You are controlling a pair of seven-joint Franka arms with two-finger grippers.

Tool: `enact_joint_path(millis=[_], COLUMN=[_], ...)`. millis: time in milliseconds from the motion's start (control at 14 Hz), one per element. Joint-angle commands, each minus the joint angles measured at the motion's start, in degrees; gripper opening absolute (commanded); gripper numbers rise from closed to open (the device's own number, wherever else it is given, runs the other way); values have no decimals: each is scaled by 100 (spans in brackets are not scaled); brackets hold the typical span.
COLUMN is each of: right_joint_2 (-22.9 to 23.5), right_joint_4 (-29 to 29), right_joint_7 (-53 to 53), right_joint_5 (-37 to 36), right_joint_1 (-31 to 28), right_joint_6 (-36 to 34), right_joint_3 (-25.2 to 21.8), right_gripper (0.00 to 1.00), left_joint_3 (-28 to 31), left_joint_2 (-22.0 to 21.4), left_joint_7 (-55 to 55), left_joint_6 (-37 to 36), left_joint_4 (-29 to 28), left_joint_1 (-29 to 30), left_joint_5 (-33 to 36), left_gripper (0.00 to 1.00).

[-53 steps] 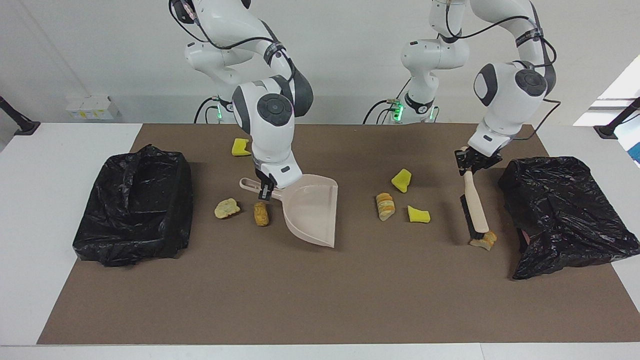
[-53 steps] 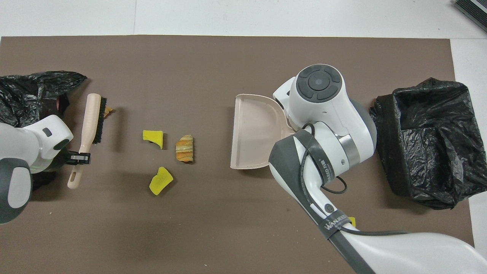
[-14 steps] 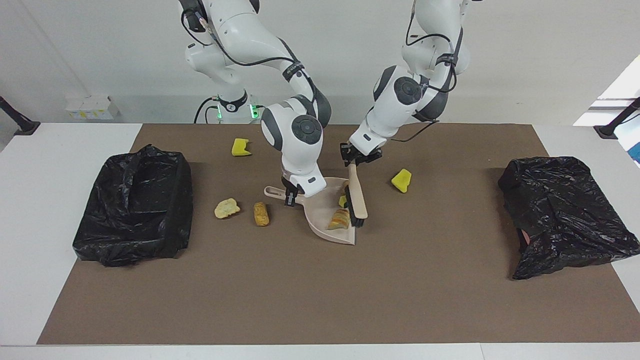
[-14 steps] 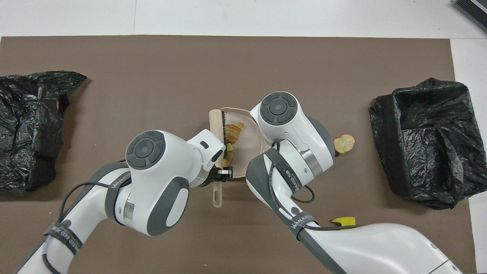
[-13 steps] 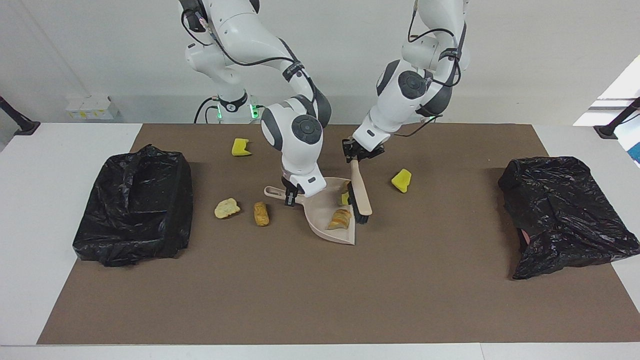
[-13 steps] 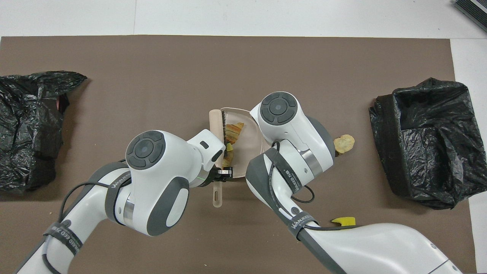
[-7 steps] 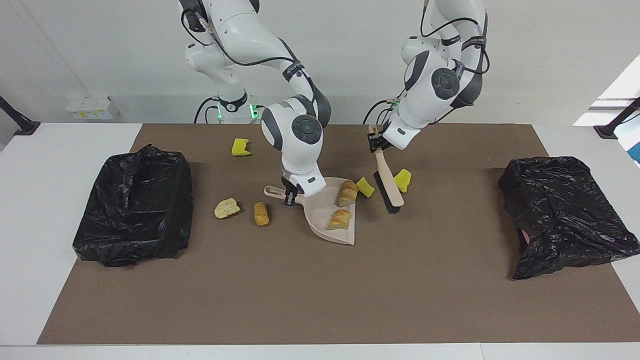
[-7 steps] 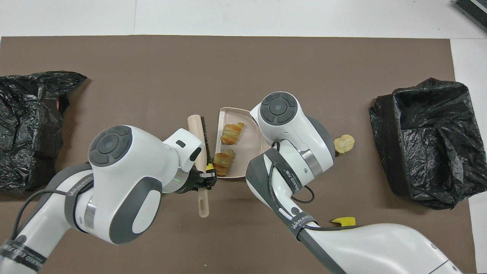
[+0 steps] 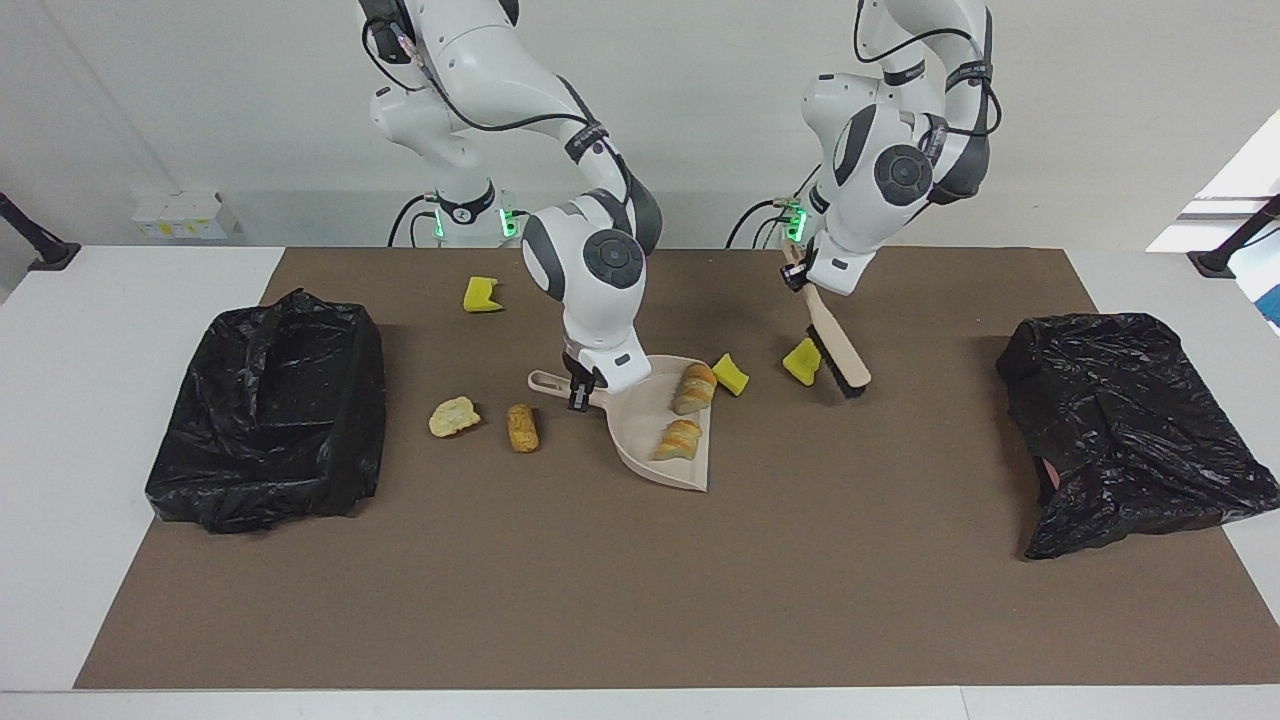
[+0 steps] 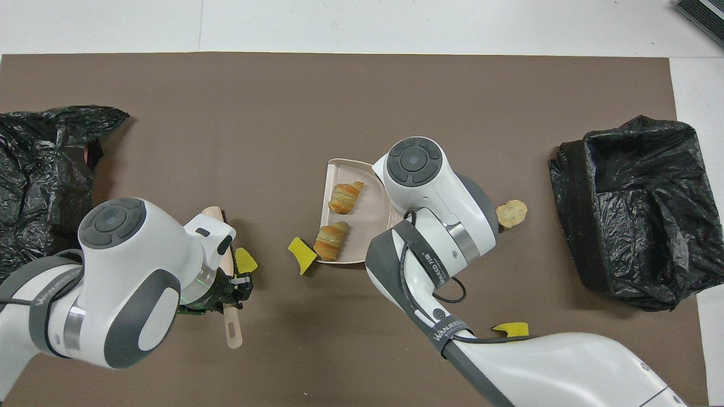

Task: Sweep and dump trash in bin
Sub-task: 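Sweep the yellow sponge pieces into the dustpan with the left gripper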

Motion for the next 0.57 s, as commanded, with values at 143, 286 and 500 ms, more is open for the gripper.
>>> enact_joint_path(millis=[143, 286, 500], right_joint_2=[-151, -151, -160], right_joint_4=[-219, -219, -219], right_joint_7=[287, 287, 183], right_joint_5=[-32, -32, -128], right_joint_1=[-55, -55, -11], right_joint_6=[45, 45, 19], right_joint_3=[46, 46, 37], right_gripper=[0, 0, 0], left_joint_3=[-48, -48, -40], left_joint_2=[-796, -567, -348], left_joint_7=[-875, -903, -902], left_joint_6=[741, 1093, 1463], left_joint_4=[-1144, -1101, -1013], left_joint_1=[-327, -513, -846], left_joint_5=[98, -60, -358], left_gripper=[0, 0, 0])
